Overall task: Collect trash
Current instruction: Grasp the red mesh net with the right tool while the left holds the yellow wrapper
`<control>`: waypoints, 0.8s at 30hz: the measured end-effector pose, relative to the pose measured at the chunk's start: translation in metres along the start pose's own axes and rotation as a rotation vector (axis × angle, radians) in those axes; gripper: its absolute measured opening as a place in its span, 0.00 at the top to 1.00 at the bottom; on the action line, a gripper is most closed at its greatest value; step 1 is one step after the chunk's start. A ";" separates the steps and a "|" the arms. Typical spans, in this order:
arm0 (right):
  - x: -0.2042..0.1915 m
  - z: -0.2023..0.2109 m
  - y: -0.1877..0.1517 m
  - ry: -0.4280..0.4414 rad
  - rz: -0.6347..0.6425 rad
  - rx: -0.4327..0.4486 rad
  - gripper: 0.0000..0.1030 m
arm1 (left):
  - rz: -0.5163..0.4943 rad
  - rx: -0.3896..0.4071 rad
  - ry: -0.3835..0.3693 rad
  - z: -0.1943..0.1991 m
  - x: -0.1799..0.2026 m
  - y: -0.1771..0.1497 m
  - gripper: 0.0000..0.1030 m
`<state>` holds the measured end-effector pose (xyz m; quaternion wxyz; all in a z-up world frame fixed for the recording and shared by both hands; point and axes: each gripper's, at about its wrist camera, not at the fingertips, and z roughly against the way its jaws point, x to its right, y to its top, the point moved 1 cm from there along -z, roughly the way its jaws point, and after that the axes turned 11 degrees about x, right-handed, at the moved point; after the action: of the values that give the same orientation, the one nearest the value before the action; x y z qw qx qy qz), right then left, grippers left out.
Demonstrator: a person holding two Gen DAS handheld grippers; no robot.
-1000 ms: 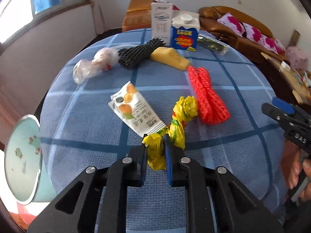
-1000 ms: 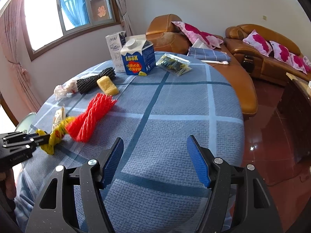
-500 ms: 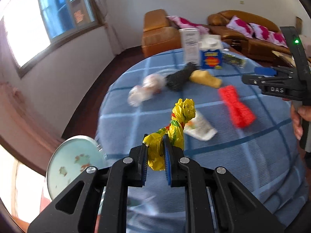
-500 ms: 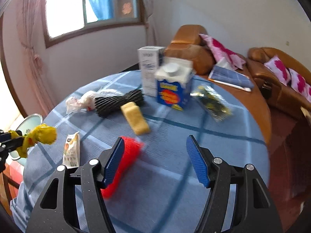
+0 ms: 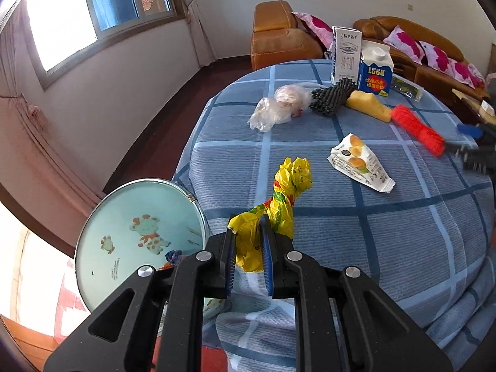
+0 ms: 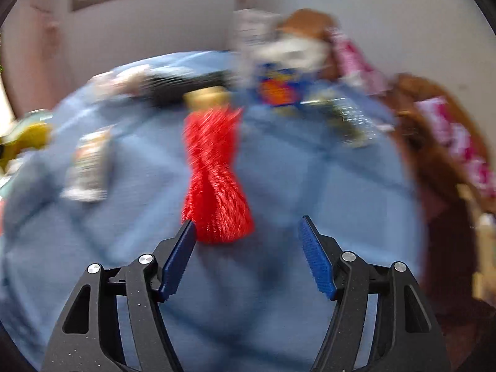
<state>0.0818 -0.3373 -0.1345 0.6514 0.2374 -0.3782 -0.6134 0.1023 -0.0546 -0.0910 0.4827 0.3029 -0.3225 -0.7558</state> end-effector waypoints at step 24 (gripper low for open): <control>0.032 -0.008 -0.008 -0.065 -0.182 -0.072 0.34 | 0.033 0.014 0.018 0.001 -0.023 -0.003 0.86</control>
<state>0.0813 -0.3710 -0.1391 0.5882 0.2272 -0.3538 -0.6908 0.1076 -0.0321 -0.0891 0.4959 0.3080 -0.3285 -0.7425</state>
